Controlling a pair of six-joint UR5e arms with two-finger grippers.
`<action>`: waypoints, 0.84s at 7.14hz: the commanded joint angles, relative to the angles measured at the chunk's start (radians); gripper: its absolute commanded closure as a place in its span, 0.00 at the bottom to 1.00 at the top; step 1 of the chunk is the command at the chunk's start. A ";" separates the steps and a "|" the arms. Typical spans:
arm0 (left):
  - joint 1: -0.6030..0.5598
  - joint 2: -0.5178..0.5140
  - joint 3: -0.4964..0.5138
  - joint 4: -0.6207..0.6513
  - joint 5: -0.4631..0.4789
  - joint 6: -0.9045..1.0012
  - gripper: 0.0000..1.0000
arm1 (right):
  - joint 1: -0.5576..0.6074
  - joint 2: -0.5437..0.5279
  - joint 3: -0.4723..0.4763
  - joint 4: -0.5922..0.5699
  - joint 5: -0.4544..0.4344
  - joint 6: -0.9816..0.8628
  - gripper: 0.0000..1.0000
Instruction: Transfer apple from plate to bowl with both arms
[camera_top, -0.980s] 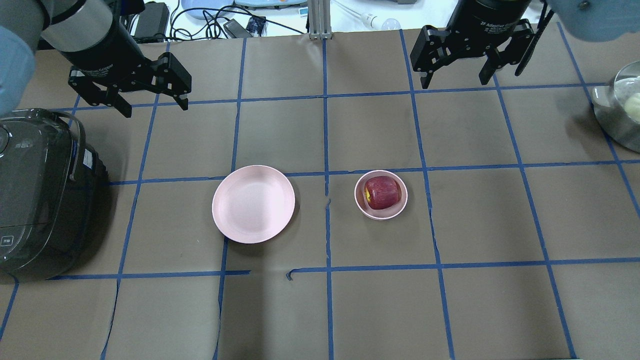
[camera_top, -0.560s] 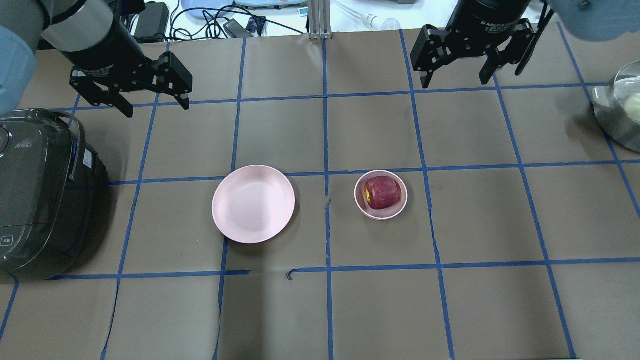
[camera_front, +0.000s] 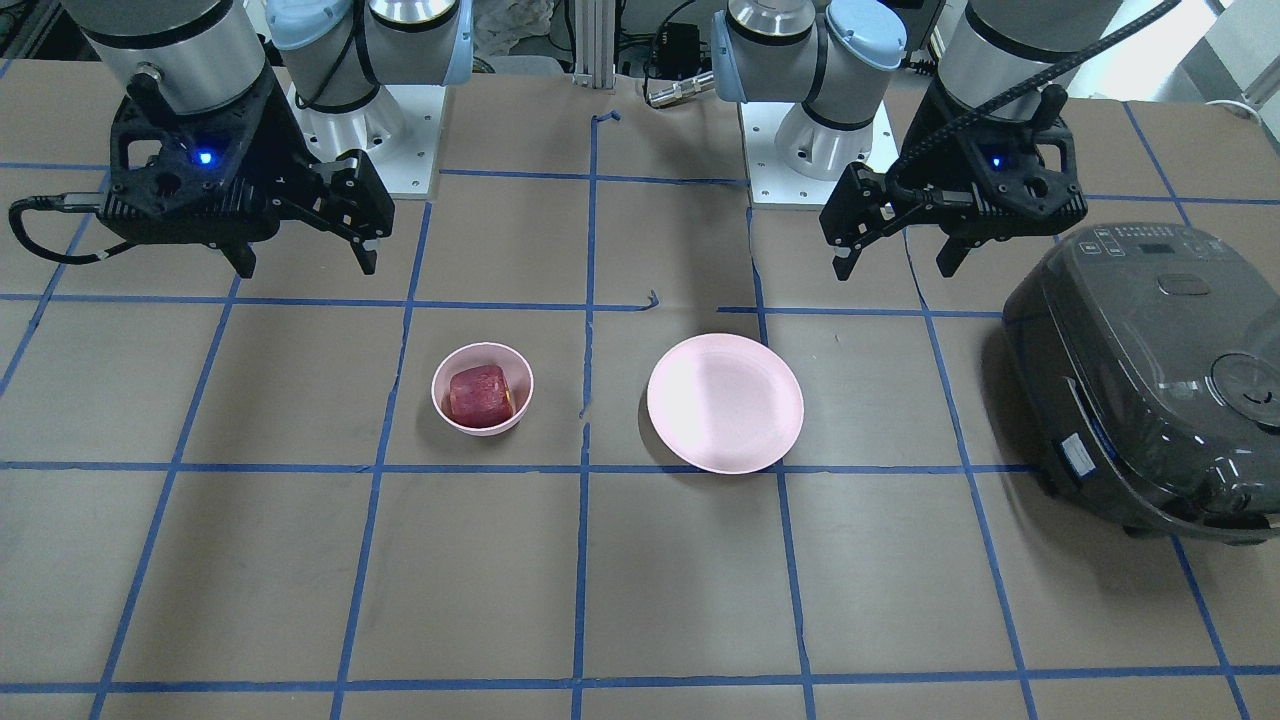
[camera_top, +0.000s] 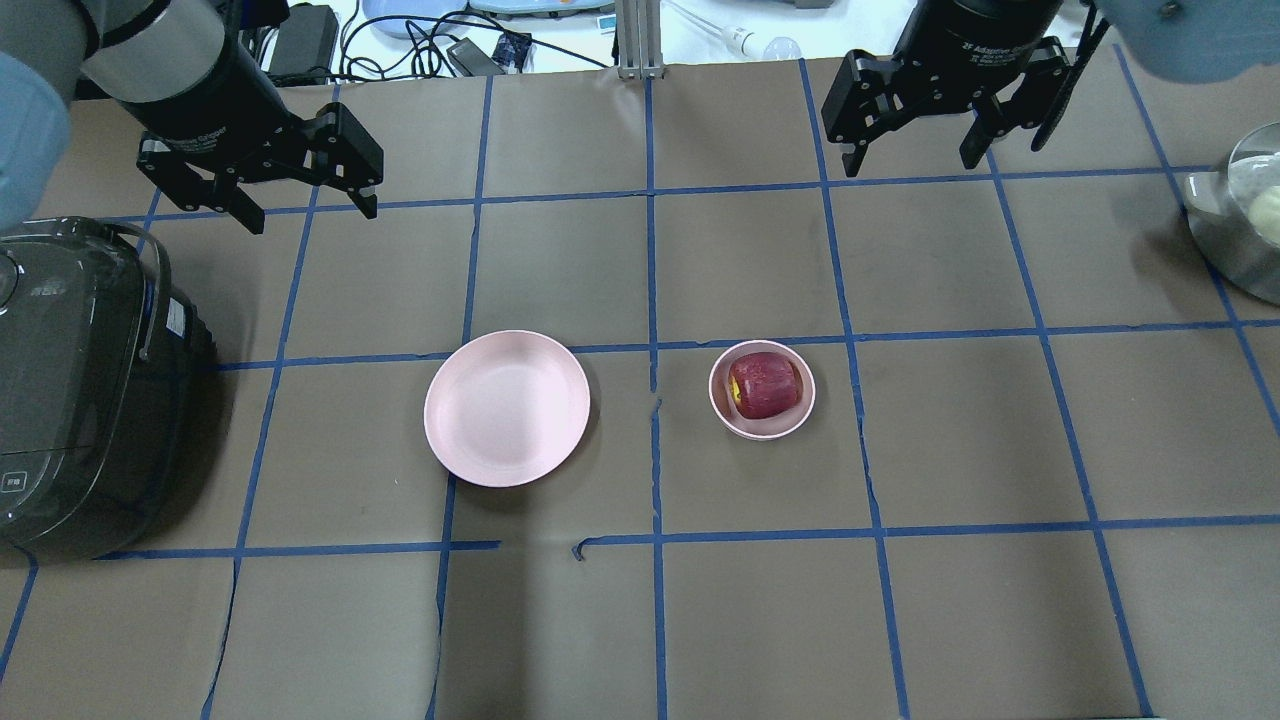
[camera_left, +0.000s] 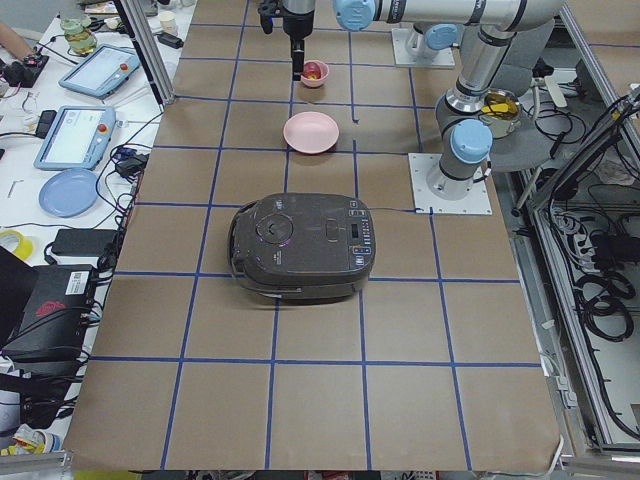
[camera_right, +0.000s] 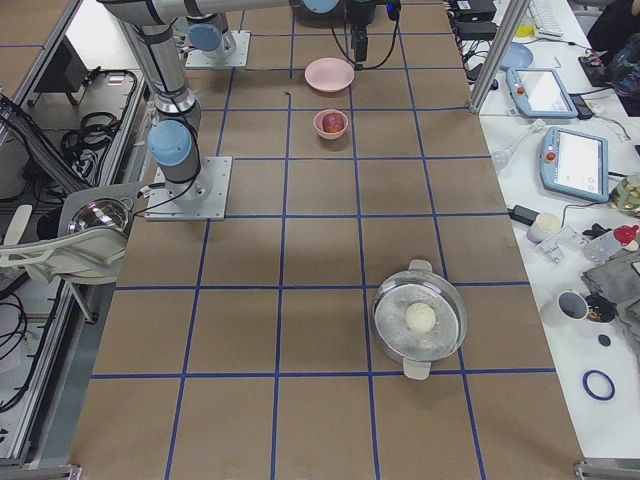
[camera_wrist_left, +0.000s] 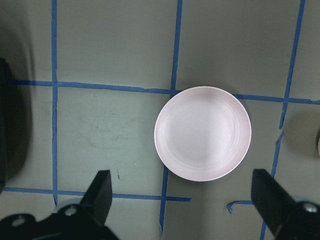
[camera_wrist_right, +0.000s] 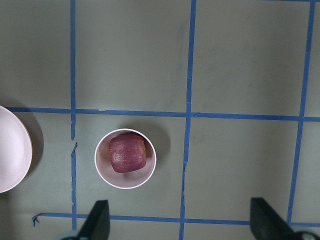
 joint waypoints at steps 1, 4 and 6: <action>0.000 0.000 -0.002 0.000 0.002 0.000 0.00 | 0.000 0.001 0.002 -0.001 0.002 0.001 0.00; 0.000 0.000 -0.002 0.000 -0.001 0.000 0.00 | 0.006 0.000 0.002 -0.001 0.002 0.001 0.00; 0.000 0.000 -0.002 0.000 -0.007 0.000 0.00 | 0.006 0.001 0.004 -0.002 0.002 0.001 0.00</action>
